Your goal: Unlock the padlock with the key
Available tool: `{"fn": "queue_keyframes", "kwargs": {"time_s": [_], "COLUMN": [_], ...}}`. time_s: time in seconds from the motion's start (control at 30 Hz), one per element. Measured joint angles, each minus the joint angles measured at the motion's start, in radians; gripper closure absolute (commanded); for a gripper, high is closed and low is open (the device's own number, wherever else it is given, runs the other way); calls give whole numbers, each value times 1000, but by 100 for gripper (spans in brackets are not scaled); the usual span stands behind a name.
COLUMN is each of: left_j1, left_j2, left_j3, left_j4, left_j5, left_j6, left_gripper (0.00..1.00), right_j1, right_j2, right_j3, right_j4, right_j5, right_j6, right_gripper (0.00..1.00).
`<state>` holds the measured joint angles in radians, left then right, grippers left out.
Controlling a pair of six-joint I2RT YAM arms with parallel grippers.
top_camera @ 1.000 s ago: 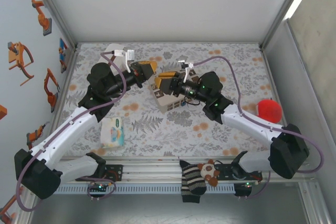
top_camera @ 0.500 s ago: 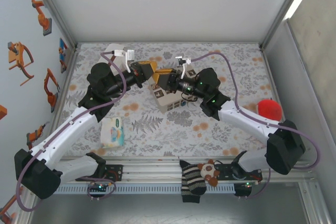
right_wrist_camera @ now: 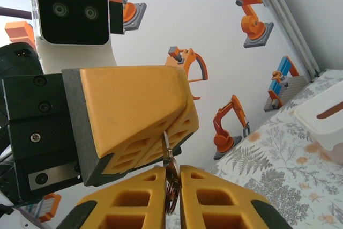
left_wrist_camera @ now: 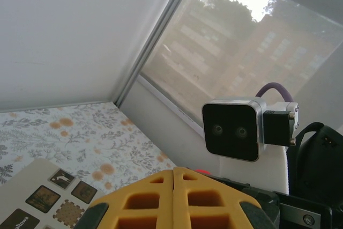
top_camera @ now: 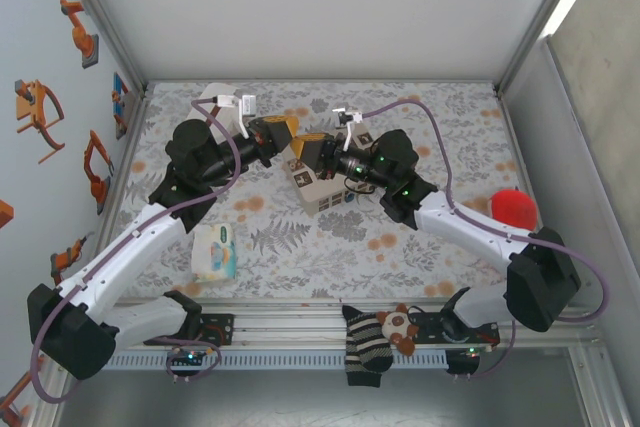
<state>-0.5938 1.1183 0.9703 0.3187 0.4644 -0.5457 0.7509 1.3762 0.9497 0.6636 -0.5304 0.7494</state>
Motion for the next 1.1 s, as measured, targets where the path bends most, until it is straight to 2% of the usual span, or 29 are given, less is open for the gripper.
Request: {"fn": "queue_keyframes", "kwargs": {"time_s": [0.13, 0.23, 0.3, 0.4, 0.5, 0.77, 1.1], "left_j1": [1, 2, 2, 2, 10, 40, 37], "left_j2": [-1, -1, -3, -10, -32, -155, -231], "left_j3": [0, 0, 0, -3, -11, -11, -45], "left_j4": [0, 1, 1, 0, -10, -128, -299], "left_j5": [0, 1, 2, 0, -9, -80, -143], "left_j6": [0, 0, -1, -4, -3, 36, 84], "left_gripper": [100, 84, 77, 59, 48, 32, 25], "right_j1": [0, 1, 1, 1, 1, 1, -40], "right_j2": [-1, -2, -3, -8, -23, -111, -290], "right_j3": [0, 0, 0, 0, -5, -21, -21], "right_j4": [-1, -1, -1, -5, -29, -233, -633], "right_j5": [3, 4, 9, 23, 34, 128, 344], "right_j6": [4, 0, 0, -5, -17, -120, -285], "right_gripper": [100, 100, 100, 100, 100, 100, 100]}}
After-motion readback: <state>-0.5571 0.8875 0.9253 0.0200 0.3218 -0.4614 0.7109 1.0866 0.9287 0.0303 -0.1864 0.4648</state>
